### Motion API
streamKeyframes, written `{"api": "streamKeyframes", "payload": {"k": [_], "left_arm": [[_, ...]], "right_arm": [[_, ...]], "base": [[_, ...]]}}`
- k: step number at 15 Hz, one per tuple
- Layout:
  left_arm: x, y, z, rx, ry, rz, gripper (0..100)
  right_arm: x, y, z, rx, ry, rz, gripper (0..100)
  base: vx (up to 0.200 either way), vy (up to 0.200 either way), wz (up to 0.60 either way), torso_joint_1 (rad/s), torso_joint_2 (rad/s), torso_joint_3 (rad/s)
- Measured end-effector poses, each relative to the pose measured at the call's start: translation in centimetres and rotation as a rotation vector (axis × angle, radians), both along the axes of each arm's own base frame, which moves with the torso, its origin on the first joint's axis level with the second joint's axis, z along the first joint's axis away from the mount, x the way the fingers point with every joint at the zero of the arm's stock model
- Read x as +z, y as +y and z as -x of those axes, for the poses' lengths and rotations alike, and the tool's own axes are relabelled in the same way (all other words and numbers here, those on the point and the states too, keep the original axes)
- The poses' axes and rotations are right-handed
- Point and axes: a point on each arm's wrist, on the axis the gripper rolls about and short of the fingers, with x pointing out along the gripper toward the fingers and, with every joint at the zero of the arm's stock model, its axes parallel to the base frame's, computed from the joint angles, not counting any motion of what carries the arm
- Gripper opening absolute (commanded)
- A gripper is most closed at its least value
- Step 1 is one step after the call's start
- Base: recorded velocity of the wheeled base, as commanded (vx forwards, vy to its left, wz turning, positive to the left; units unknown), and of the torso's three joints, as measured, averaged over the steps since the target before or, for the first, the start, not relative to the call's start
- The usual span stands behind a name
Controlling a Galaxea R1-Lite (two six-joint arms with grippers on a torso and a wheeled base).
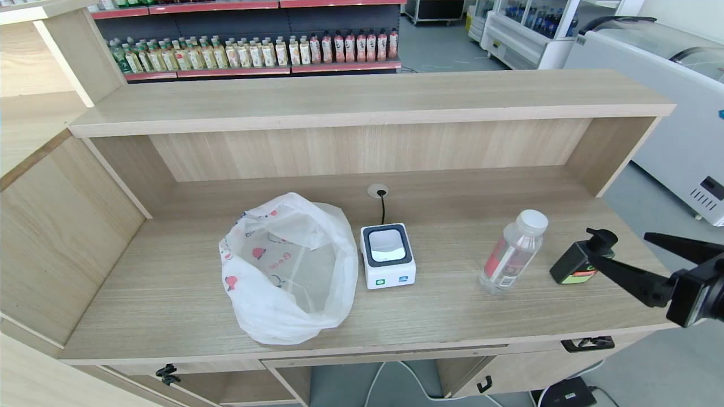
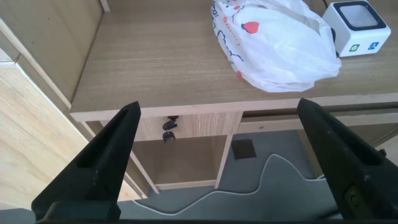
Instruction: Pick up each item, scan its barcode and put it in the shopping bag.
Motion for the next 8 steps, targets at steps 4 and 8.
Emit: {"api": "streamKeyframes", "payload": {"k": [4, 8], "left_arm": [[0.0, 0.0, 0.0, 0.0, 0.0, 0.0, 100], [0.0, 0.0, 0.0, 0.0, 0.0, 0.0, 100]], "right_arm": [[-2.3, -1.1, -0.2, -0.059, 0.091, 0.026, 100], [-3.3, -1.3, -1.2, -0.049, 0.128, 0.057, 100]], "base": [[0.0, 0.0, 0.0, 0.0, 0.0, 0.0], [0.0, 0.0, 0.0, 0.0, 0.0, 0.0]]}}
